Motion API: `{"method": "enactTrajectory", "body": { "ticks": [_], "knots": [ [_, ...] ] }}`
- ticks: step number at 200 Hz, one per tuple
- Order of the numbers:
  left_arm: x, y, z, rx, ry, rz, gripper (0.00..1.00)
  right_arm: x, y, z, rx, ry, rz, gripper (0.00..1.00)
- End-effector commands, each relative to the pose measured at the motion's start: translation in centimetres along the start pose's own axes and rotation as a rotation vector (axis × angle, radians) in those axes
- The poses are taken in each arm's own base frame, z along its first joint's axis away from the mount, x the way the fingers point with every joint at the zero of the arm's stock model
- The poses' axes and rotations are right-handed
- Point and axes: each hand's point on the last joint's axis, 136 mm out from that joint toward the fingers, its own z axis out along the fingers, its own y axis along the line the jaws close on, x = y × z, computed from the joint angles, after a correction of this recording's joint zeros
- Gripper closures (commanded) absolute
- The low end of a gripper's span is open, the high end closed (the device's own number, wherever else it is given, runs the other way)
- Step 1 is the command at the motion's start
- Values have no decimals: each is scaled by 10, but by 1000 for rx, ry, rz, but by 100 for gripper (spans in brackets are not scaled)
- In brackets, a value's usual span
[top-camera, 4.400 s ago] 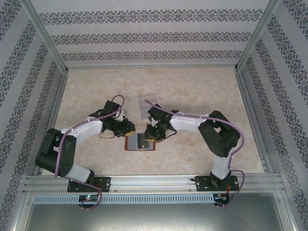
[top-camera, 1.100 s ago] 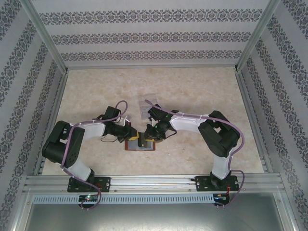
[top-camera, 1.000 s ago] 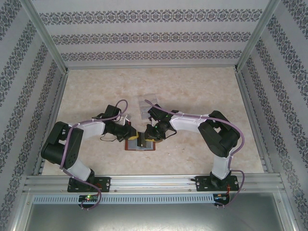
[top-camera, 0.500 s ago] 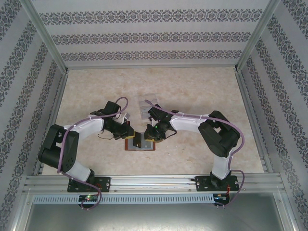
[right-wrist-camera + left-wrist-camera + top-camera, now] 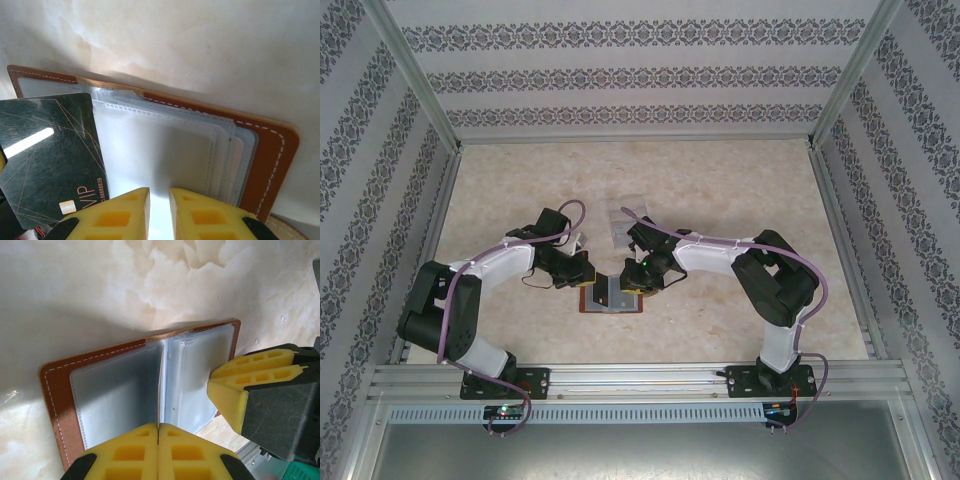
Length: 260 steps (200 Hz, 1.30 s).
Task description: Take the credit cards out of the card holder
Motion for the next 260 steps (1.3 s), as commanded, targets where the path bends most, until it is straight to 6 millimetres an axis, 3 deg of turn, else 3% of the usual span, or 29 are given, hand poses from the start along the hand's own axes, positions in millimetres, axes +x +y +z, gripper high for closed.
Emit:
{"method": "enactTrajectory", "body": {
  "ticks": [1, 46, 144, 206, 260],
  "knots": [
    [2, -9, 0, 13, 12, 9, 93, 12, -22, 13, 64, 45, 34, 80],
    [5, -20, 10, 35, 42, 15, 83, 13, -24, 13, 67, 46, 37, 80],
    [30, -12, 14, -32, 128, 4, 82, 14, -25, 12, 69, 46, 38, 80],
    [27, -13, 13, -65, 127, 14, 96, 14, -24, 8, 67, 38, 36, 80],
    [24, -18, -1, -106, 128, 68, 98, 9, -17, -13, 35, 0, 32, 80]
  ]
}}
